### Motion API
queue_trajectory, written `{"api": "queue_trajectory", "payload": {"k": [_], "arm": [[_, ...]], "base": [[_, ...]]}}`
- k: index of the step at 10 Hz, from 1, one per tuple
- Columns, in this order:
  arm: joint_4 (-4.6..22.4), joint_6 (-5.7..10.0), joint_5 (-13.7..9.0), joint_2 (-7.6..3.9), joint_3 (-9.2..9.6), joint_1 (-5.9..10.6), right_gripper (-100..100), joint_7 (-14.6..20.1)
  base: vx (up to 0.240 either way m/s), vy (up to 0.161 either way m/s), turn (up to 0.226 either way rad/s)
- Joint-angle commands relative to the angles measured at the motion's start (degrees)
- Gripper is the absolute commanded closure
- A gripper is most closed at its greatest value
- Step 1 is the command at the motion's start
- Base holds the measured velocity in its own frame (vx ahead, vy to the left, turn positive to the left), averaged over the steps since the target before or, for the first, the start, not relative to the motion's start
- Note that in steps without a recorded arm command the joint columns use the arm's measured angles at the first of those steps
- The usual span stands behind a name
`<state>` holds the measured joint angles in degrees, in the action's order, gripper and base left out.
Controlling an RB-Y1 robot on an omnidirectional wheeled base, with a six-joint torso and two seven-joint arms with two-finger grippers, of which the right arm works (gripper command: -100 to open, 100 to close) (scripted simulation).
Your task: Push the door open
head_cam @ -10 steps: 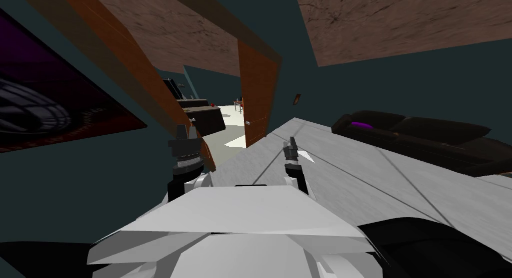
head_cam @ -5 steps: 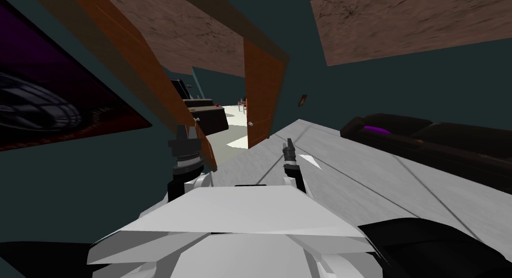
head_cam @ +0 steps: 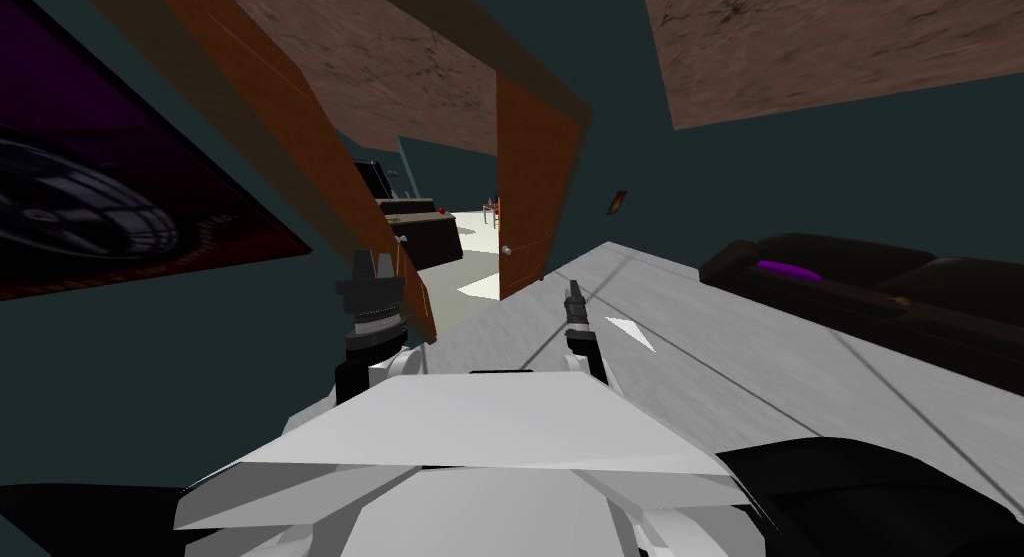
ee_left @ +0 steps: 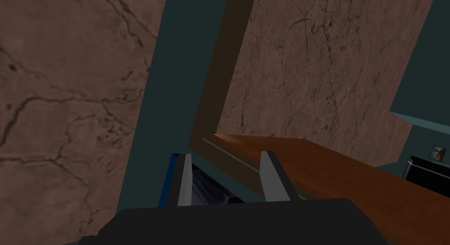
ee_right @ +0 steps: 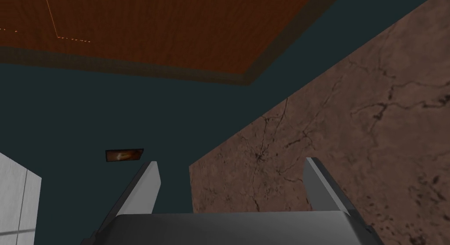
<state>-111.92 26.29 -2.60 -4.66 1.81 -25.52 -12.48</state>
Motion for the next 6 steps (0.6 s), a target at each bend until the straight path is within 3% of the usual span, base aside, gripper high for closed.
{"api": "queue_trajectory", "payload": {"k": [1, 6], "arm": [[1.4, 0.43, -0.2, -0.32, -0.13, 0.42, -100, -2.0], [6.4, 1.87, -0.6, -0.89, -0.28, 1.93, -100, -8.3]], "base": [[0.084, -0.032, 0.122], [0.093, -0.034, 0.121]]}}
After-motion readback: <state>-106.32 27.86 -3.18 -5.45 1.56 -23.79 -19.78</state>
